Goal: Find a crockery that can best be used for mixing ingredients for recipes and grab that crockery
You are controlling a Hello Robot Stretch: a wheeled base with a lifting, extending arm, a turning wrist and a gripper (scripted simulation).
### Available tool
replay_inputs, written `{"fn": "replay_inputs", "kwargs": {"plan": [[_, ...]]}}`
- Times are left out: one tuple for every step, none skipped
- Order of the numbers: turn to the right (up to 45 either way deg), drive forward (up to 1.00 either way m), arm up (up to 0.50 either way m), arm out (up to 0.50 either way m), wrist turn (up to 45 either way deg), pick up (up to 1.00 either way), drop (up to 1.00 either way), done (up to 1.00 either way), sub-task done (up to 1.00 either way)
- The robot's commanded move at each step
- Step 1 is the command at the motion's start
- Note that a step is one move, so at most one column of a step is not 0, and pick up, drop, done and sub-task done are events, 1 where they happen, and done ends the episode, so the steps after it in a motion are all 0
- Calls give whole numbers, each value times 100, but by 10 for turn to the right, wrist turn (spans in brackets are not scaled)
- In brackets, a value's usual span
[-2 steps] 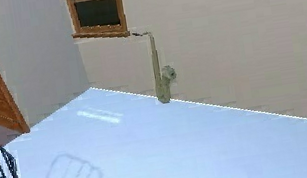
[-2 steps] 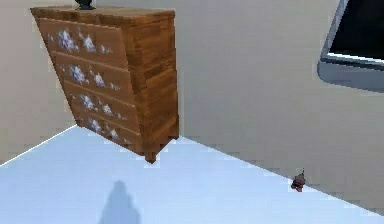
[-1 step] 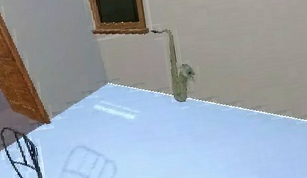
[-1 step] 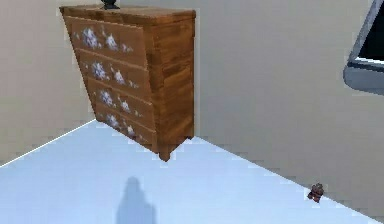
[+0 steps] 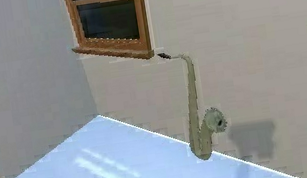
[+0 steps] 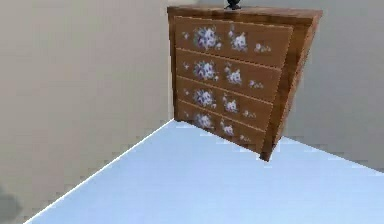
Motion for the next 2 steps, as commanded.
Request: {"fn": "replay_inputs", "kwargs": {"plan": [[-90, 0, 0, 0, 0, 0, 0, 0, 0], [0, 10, 0, 0, 0, 0, 0, 0, 0]]}}
